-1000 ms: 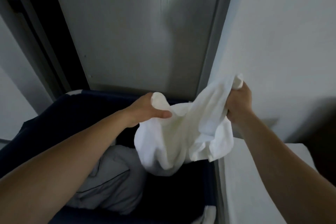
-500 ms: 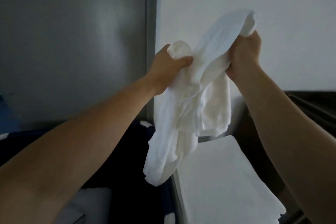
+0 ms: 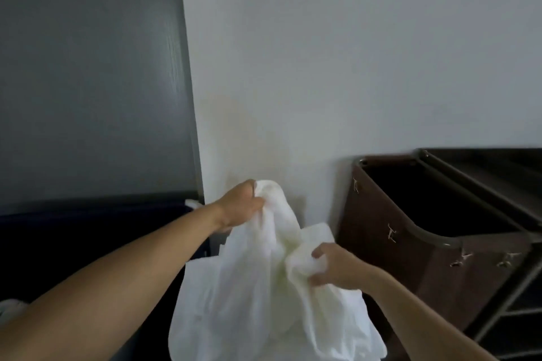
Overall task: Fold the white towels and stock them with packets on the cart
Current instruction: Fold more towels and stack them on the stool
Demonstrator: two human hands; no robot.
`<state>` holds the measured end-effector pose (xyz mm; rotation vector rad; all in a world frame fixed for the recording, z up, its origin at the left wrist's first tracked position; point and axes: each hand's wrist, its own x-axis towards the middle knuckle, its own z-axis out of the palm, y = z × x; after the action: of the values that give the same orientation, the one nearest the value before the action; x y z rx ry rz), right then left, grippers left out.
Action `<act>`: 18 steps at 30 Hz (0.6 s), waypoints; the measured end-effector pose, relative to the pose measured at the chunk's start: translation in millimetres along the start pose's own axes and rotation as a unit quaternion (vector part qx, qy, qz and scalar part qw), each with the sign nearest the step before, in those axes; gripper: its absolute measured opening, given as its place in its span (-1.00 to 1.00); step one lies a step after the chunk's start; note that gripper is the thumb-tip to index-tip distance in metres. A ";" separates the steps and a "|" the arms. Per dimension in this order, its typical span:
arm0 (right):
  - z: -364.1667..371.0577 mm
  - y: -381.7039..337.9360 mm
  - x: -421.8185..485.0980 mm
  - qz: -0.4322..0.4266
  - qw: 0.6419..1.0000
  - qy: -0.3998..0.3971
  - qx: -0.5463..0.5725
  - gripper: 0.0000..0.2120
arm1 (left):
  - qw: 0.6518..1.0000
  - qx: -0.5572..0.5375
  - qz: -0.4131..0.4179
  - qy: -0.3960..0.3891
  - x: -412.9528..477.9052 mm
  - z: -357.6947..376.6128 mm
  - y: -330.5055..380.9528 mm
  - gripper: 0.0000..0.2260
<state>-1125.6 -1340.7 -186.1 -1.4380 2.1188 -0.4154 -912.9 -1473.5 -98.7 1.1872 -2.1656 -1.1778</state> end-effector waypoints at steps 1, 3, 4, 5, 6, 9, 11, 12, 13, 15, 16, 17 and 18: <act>6.5 8.7 -1.7 0.000 0.999 -0.035 0.010 -0.33 | 1.000 -0.014 -0.010 -0.003 -2.0 10.3 -8.4 -0.79; 2.3 7.9 -1.8 -0.038 0.999 0.015 0.034 -0.32 | 0.998 -0.055 -0.010 0.001 -11.5 22.3 -11.6 -0.90; -2.6 1.8 -1.2 -0.065 0.996 0.053 0.041 -0.34 | 0.998 -0.063 -0.008 0.003 -12.9 24.0 -10.6 -0.91; -8.1 -8.0 -1.8 -0.098 0.990 0.083 0.052 -0.35 | 0.998 -0.063 -0.003 0.001 -14.3 24.2 -7.2 -0.90; -12.5 -18.8 -1.9 -0.136 0.982 0.110 0.069 -0.37 | 0.998 -0.057 0.004 -0.005 -16.1 23.5 -2.4 -0.88; -23.5 -53.6 -3.1 -0.226 0.957 0.132 0.123 -0.41 | 0.998 -0.006 0.031 -0.046 -21.3 19.9 9.2 -0.77; -27.9 -71.1 -1.2 -0.263 0.946 0.150 0.112 -0.46 | 0.996 0.041 0.047 -0.069 -24.0 15.8 11.4 -0.72; -29.0 -76.9 1.0 -0.278 0.941 0.170 0.094 -0.52 | 0.995 0.042 0.050 -0.071 -23.6 13.1 9.8 -0.72; -29.5 -80.4 3.0 -0.291 0.934 0.189 0.081 -0.60 | 0.996 0.025 0.047 -0.073 -22.5 10.1 7.2 -0.72; -28.5 -83.4 3.7 -0.308 0.924 0.212 0.079 -0.73 | 0.995 -0.043 0.036 -0.084 -23.9 5.1 3.6 -0.71; -27.0 -83.6 3.8 -0.311 0.922 0.218 0.080 -0.78 | 0.992 -0.084 0.027 -0.094 -25.7 2.7 1.9 -0.68; -25.3 -83.6 4.6 -0.312 0.920 0.224 0.079 -0.83 | 0.987 -0.125 0.018 -0.104 -27.8 0.4 -0.8 -0.65; -24.0 -84.6 4.6 -0.308 0.919 0.232 0.074 -0.86 | 0.980 -0.161 0.008 -0.113 -30.5 -1.4 -4.0 -0.62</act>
<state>-1077.1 -1378.4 -122.9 -2.0532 1.8482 -1.2346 -893.0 -1450.0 -99.7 0.9339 -2.0264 -1.6512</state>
